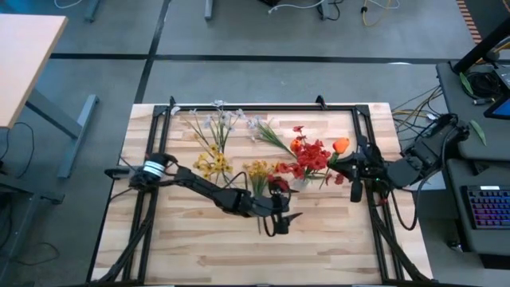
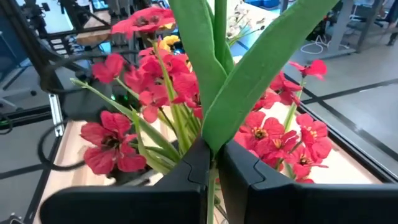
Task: Sort flowers into vase by color
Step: Put the orange flower into the right transparent vase
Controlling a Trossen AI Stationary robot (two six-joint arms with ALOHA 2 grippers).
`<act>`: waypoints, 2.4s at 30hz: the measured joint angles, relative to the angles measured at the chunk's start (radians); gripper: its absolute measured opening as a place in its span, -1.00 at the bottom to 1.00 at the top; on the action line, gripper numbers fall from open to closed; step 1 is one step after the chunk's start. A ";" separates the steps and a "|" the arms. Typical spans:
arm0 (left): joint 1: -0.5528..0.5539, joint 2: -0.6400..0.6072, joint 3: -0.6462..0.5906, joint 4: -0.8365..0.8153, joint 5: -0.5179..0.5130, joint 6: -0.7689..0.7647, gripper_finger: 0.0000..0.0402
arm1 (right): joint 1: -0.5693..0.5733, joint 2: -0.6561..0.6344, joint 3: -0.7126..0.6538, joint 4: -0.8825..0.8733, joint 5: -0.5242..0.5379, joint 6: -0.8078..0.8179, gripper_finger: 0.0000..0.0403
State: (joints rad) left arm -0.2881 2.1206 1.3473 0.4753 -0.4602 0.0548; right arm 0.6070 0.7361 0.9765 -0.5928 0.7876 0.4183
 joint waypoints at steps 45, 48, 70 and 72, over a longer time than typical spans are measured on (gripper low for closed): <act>0.009 -0.046 -0.034 0.175 -0.117 -0.016 0.66 | 0.135 0.026 -0.089 0.048 0.103 -0.010 -0.94; -0.008 -0.073 -0.012 0.124 -0.118 -0.016 0.66 | 0.135 0.026 -0.089 0.048 0.102 -0.011 -0.94; -0.299 -0.093 0.335 -0.378 -0.621 -0.138 0.64 | 0.288 0.025 -0.090 0.049 0.126 0.025 -0.94; -0.319 -0.058 0.340 -0.383 -0.659 -0.169 0.63 | 0.319 0.025 -0.094 0.045 0.158 0.030 -0.94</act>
State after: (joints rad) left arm -0.6071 2.0627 1.6872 0.0924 -1.1192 -0.1138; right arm 0.9262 0.7610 0.8828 -0.5475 0.9460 0.4480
